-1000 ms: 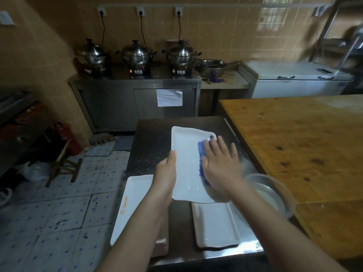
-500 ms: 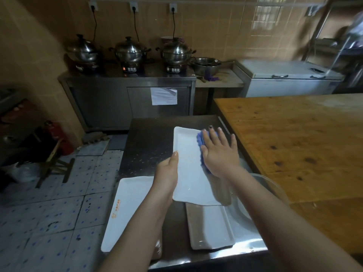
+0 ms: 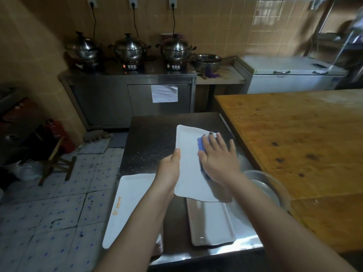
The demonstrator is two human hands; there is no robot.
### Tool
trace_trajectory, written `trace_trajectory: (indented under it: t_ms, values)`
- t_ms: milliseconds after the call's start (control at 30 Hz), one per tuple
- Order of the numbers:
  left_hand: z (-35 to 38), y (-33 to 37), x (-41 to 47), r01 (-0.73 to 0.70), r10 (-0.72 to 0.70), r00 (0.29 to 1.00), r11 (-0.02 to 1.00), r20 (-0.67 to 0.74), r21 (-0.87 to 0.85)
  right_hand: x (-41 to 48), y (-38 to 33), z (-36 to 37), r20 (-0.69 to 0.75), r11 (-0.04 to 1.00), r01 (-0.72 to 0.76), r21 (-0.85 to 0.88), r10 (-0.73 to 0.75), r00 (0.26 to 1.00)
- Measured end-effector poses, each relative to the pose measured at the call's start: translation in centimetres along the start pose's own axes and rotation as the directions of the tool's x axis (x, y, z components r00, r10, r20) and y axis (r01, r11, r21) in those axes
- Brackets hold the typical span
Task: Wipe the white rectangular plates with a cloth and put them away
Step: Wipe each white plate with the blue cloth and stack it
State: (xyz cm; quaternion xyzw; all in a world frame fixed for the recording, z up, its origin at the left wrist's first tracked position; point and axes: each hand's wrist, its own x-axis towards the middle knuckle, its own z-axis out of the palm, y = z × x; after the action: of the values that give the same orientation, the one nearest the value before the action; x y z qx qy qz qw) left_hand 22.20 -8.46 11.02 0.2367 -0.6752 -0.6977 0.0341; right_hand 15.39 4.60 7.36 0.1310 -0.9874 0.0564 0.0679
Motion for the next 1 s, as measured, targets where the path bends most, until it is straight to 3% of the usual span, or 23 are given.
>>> trace_trajectory:
  t_ms: [100,233,400,533,633,767,833,1000]
  values:
    - [0.1,0.0,0.0,-0.005,0.005,1.000,1.000,0.002,-0.007,0.1,0.6,-0.3,-0.016,0.998,-0.047,-0.038,0.047,0.999]
    - [-0.5,0.1,0.6,0.001,-0.004,0.999,0.999,-0.047,-0.050,-3.7,-2.1,0.7,0.005,0.992,0.085,0.096,-0.086,0.996]
    - [0.8,-0.6,0.1,0.070,-0.065,0.996,0.993,-0.056,0.091,-2.7,-4.4,-0.5,0.092,0.942,0.196,0.274,-0.229,0.969]
    - [-0.3,-0.5,0.7,0.079,-0.079,0.993,0.997,-0.086,-0.004,-4.5,-3.2,-0.5,0.129,0.915,0.328,0.234,-0.363,0.923]
    - [-0.5,-0.9,0.6,0.053,-0.059,0.996,0.994,-0.070,-0.091,-4.9,-1.0,-0.7,0.163,0.952,0.293,0.093,-0.305,0.938]
    - [0.1,-1.2,-0.3,0.059,-0.062,0.998,0.995,-0.032,-0.075,-3.6,0.6,-1.6,0.091,0.995,0.090,-0.036,-0.087,0.992]
    - [0.2,-1.2,-0.5,0.037,-0.039,0.998,0.998,-0.040,-0.046,-4.5,0.4,-1.0,0.078,0.998,0.057,-0.015,-0.055,0.995]
    - [1.1,-1.0,-0.3,0.044,-0.043,0.998,0.999,-0.052,0.005,-6.0,-1.1,0.5,0.198,0.988,0.110,0.113,-0.131,0.972]
